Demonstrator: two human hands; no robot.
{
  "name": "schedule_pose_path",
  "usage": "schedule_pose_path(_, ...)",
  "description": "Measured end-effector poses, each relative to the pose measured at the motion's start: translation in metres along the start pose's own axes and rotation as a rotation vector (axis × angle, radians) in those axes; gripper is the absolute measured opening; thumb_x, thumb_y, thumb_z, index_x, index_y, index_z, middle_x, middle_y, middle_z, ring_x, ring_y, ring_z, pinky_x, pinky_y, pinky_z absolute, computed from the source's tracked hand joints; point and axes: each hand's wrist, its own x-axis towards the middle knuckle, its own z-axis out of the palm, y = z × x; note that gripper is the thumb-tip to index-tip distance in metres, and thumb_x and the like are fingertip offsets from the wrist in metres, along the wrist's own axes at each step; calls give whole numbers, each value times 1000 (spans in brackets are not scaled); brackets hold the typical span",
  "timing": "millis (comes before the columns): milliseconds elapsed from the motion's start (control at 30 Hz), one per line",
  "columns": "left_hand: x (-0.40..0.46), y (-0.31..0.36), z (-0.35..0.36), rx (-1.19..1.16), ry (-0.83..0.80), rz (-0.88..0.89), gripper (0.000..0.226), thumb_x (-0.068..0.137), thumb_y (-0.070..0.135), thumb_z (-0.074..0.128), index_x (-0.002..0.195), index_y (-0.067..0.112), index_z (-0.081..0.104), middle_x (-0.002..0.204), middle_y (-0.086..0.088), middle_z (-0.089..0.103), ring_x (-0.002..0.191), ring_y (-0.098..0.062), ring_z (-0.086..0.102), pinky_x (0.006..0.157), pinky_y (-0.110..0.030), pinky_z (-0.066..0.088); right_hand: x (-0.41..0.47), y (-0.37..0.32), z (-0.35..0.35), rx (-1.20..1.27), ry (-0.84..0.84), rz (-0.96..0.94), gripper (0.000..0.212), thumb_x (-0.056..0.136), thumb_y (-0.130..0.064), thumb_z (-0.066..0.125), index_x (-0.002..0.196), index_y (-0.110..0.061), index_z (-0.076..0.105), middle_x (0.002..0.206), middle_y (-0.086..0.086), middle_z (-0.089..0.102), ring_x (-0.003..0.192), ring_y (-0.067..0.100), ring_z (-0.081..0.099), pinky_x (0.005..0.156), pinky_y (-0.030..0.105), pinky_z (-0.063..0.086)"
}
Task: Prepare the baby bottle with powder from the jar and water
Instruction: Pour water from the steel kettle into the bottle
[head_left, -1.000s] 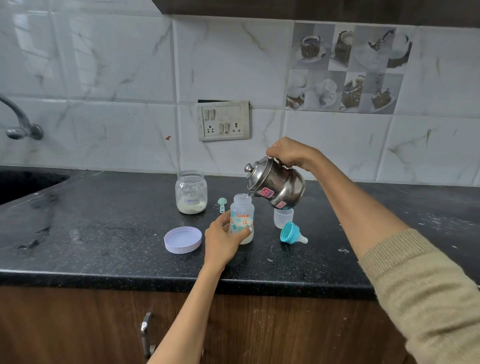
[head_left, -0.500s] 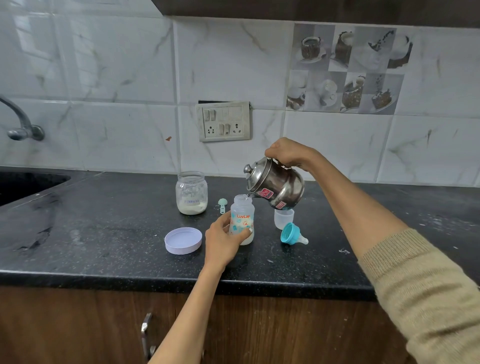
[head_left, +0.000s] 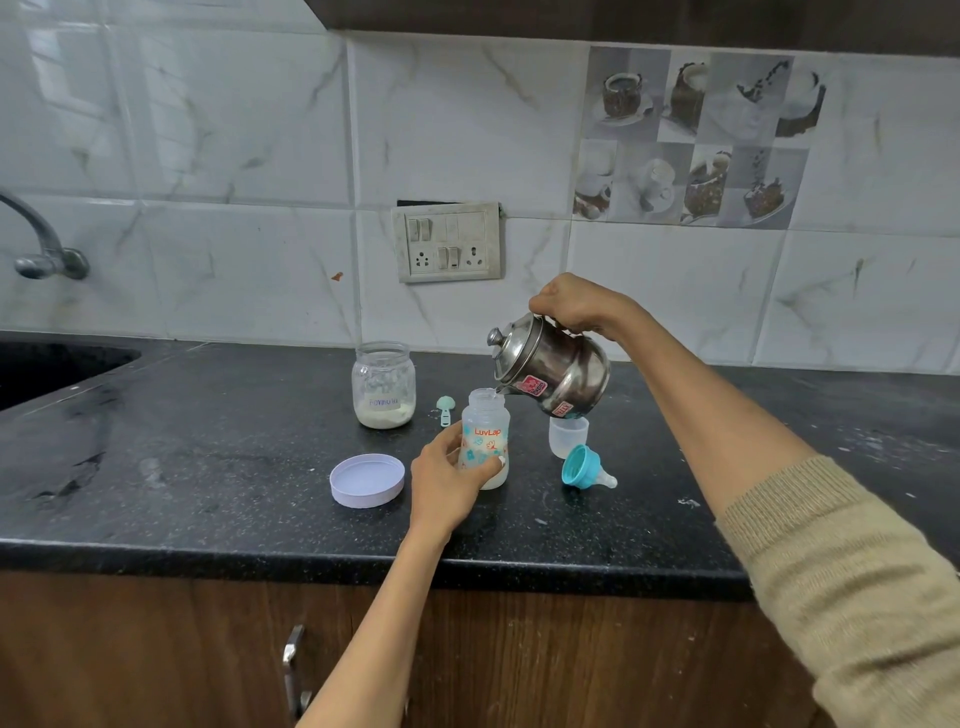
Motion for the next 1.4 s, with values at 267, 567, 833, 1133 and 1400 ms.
schedule_pose_path(267,-1,0,0,-8,-1,0,66,71,15,79,132,16,52,128,-5,61,113,-15,59,98,-35,48,1,0,0,-14,-1,-1,40,90,-6,43,56,-18,24,57,0,18,50,14,15,49,28,12)
schedule_pose_path(567,-1,1,0,-2,-2,-9,69,72,16,79,134,15,49,130,-6,59,115,-16,57,99,-36,47,1,-1,0,-23,-8,-10,41,89,-7,43,55,-18,23,56,0,18,49,14,14,49,27,12)
schedule_pose_path(833,-1,1,0,3,3,-12,70,70,17,80,134,16,50,130,-5,59,114,-15,59,99,-37,47,1,-2,0,-39,-7,-11,41,89,-7,44,55,-18,23,55,0,18,49,14,14,48,27,12)
schedule_pose_path(1133,-2,2,0,-16,-1,-4,68,72,14,79,133,14,50,129,-6,60,113,-16,59,99,-37,48,0,-3,0,-62,-8,-15,40,89,-8,44,56,-18,24,56,1,20,50,14,16,50,28,14)
schedule_pose_path(1400,-2,2,0,-13,0,0,67,72,15,79,133,15,51,128,-6,60,113,-16,59,98,-37,48,-1,-5,0,-78,-9,-20,39,89,-7,44,57,-17,24,57,1,20,50,16,16,49,28,14)
